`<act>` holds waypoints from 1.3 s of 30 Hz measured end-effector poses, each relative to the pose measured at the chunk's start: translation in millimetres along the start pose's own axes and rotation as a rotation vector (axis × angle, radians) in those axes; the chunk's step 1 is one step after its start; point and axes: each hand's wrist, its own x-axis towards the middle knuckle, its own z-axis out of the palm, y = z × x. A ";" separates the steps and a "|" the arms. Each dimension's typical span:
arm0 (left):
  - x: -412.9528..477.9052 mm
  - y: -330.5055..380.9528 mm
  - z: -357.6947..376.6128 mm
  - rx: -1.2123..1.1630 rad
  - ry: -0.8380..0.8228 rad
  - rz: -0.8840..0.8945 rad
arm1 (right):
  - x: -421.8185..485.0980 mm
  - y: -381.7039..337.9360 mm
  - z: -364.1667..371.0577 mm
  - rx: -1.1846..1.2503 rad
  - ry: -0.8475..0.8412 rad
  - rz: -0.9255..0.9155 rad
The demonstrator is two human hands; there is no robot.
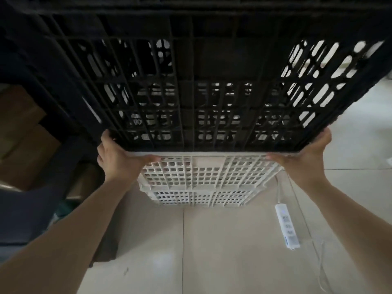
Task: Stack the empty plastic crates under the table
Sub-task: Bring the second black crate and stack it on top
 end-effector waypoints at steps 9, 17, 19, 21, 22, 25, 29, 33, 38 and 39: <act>-14.3 -8.7 9.0 -0.039 0.076 0.049 | -24.4 -6.3 12.9 -0.021 0.125 0.140; -52.4 -94.8 34.5 -0.055 -0.065 -0.285 | -57.2 67.5 48.7 0.015 -0.046 0.518; -58.8 -130.3 42.4 -0.014 -0.145 -0.253 | -64.0 91.7 54.9 -0.049 -0.128 0.542; -62.8 -158.4 63.9 -0.025 -0.208 -0.196 | -71.8 122.5 66.1 -0.079 -0.168 0.525; -60.1 -168.1 77.0 -0.042 -0.221 -0.175 | -73.8 134.8 73.7 -0.086 -0.185 0.515; -38.6 -188.1 115.5 -0.163 -0.168 -0.180 | -71.2 164.1 98.1 -0.053 -0.149 0.489; -10.5 -200.8 147.0 -0.243 -0.087 -0.059 | -47.6 237.9 117.0 0.013 -0.069 0.296; -4.9 -204.4 149.6 -0.203 -0.058 0.023 | -52.9 238.3 122.6 0.044 -0.111 0.180; -5.7 -197.6 148.0 -0.303 -0.038 0.021 | -48.1 239.1 123.5 0.007 0.026 0.134; -6.2 -195.3 147.6 -0.311 -0.040 0.016 | -48.7 238.4 122.8 0.011 0.035 0.141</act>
